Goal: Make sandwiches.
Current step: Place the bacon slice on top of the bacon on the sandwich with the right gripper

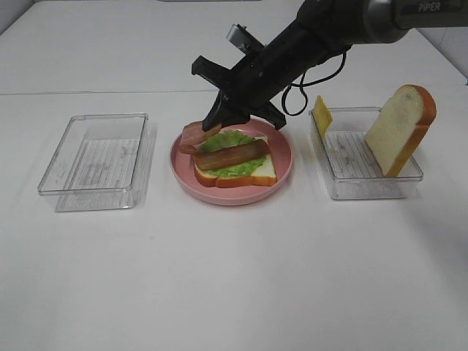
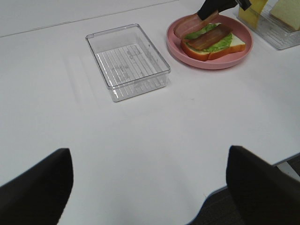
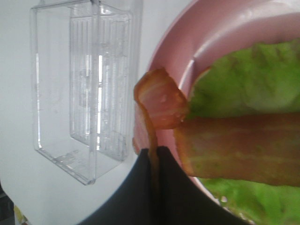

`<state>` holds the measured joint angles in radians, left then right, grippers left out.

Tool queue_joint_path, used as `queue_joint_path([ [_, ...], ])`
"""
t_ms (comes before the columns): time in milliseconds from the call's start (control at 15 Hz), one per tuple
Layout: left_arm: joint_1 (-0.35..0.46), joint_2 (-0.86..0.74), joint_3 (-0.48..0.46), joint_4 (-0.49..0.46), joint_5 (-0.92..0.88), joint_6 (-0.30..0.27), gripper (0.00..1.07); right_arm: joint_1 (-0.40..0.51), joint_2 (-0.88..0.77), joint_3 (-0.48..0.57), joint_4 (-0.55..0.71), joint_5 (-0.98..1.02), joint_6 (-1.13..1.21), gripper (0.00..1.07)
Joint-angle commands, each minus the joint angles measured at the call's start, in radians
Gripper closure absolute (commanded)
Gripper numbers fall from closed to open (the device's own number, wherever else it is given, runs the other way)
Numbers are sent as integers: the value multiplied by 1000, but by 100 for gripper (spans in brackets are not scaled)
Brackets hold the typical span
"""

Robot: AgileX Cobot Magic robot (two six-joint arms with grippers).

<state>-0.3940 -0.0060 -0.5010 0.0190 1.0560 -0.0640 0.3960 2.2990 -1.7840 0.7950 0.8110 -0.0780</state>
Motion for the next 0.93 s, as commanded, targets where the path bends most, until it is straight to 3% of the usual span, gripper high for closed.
queue_joint_path([
  [67, -3, -19, 2, 4, -9, -4, 22, -2, -16, -4, -109, 1, 78, 107],
  [200, -3, -19, 2, 4, -9, -4, 22, -2, -33, -4, -243, 4, 156, 107],
  [333, -3, -19, 2, 4, -9, -4, 22, -2, -41, -4, -302, 25, 177, 99],
  [533, -3, -19, 2, 4, -9, -4, 22, -2, -42, -4, -302, 44, 176, 72],
  [667, -3, -19, 2, 4, -9, -4, 22, -2, -44, -4, -310, 45, 172, 45],
  [733, -3, -19, 2, 4, -9, -4, 22, -2, -46, -4, -334, 47, 172, 38],
  [933, -3, -19, 2, 4, -9, -4, 22, -2, -84, -4, -453, 95, 199, 37],
])
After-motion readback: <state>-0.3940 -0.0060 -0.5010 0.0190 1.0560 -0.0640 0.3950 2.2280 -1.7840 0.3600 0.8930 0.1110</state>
